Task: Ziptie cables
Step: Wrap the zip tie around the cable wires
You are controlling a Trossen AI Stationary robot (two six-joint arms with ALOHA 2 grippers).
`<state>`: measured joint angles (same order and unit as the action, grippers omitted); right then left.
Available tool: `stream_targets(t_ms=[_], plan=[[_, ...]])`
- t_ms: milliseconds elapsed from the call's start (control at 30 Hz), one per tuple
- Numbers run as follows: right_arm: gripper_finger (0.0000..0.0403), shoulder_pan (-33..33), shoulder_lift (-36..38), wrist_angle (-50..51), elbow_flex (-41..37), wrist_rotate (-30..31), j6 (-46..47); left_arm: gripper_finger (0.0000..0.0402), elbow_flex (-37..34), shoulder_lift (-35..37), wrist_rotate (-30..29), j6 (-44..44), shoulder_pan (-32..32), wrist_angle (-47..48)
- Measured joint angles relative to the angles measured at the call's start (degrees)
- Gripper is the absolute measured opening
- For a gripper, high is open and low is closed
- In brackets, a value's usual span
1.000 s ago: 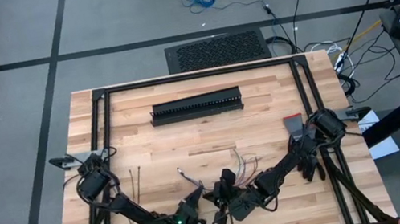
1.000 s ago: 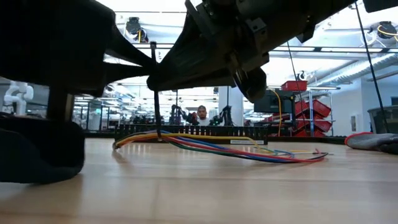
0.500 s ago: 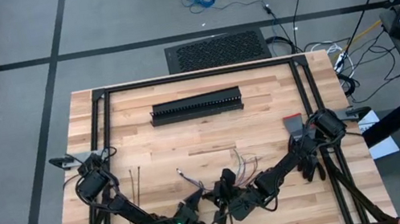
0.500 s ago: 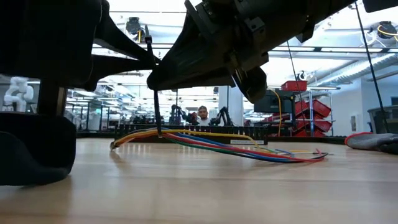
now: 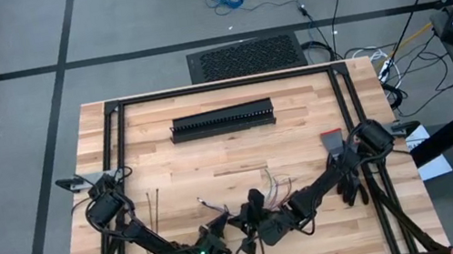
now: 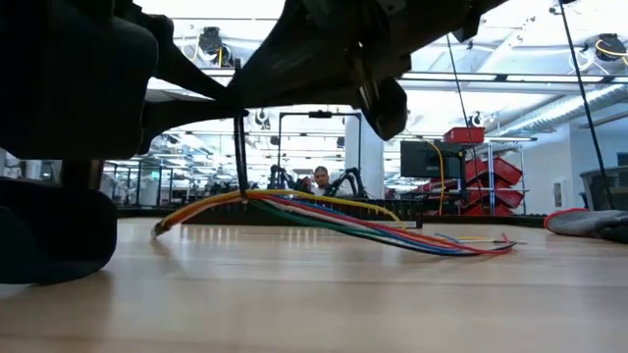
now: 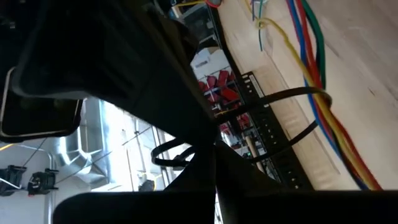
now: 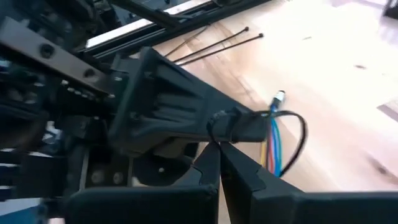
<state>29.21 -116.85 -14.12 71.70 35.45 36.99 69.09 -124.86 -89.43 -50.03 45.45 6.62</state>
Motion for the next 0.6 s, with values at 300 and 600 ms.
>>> stream_targets(t_ms=[300,600], plan=[[0.0000,0.04,0.08,1.19,0.00,-2.60,0.23,0.0000,0.01,0.01,-0.42,-0.04,0.00,-1.62],[0.0020,0.13,0.08,5.22,0.00,-2.44,-0.83,0.0000,0.03,0.04,-0.55,0.14,-0.07,-3.37]])
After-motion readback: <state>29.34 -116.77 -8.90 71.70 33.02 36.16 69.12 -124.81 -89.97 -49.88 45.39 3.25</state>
